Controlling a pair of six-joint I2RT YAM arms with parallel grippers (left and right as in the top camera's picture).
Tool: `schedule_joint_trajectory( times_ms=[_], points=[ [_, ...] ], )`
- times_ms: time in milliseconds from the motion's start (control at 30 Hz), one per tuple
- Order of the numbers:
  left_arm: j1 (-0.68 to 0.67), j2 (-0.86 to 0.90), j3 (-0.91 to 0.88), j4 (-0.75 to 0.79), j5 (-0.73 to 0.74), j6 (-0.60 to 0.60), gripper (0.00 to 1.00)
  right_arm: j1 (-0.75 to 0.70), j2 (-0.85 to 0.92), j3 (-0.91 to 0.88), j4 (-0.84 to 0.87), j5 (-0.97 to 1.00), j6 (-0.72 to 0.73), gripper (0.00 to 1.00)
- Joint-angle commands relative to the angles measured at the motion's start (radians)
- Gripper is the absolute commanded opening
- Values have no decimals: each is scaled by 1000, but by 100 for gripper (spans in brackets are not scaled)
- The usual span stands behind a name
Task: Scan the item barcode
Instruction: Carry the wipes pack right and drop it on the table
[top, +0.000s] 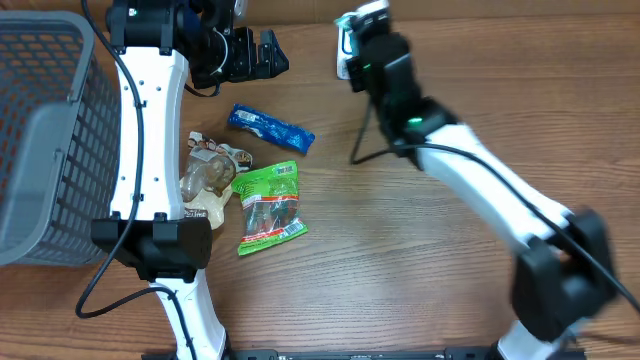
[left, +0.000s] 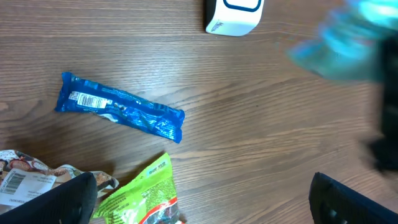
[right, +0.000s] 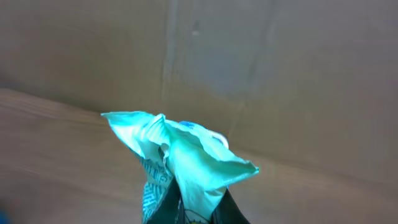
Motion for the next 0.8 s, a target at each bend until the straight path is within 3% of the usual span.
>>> schedule_joint_trajectory(
  times_ms=[0,167,367,767],
  points=[
    [-5,2,17,2,7,-6,100,-77,-138,15,-166,-187,257,4],
    [-5,2,17,2,7,-6,100,-267,-253,15,-509,-357,400,4],
    [-5,2,17,2,7,-6,100,-557,-225,7,-834,-425,499,4],
    [-5,2,17,2,7,-6,100,-816,11,-90,-914,-417,487,4]
  ],
)
